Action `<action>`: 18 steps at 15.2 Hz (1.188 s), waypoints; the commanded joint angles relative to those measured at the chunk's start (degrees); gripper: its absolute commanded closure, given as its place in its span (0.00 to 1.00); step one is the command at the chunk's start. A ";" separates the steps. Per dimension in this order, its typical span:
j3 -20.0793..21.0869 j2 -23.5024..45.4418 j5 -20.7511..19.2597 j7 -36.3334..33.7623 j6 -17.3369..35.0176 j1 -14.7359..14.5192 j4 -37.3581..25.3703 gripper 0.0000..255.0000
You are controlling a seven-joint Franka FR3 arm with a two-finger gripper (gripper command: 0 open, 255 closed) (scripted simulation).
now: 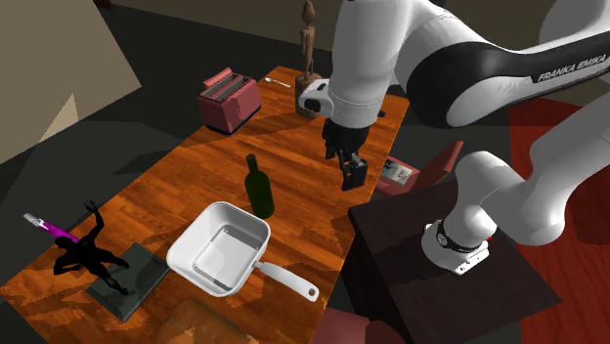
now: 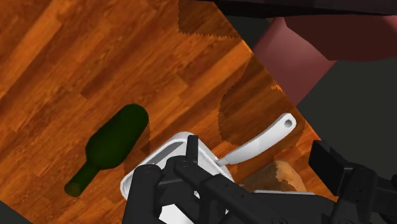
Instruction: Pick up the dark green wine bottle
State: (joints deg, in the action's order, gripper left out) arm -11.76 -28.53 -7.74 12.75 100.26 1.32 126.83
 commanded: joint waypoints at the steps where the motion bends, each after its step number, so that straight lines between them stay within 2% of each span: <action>1: -1.93 3.79 0.03 2.86 1.14 0.05 -2.23 0.00; 6: -6.80 14.14 1.42 10.64 3.54 0.43 -8.90 0.00; 11: -10.62 25.71 4.91 18.82 4.56 1.50 -17.58 0.00; 18: -12.83 43.68 11.86 29.57 2.66 5.92 -33.91 0.00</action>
State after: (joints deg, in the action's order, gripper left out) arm -24.42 12.70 3.17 40.76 103.21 6.43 95.16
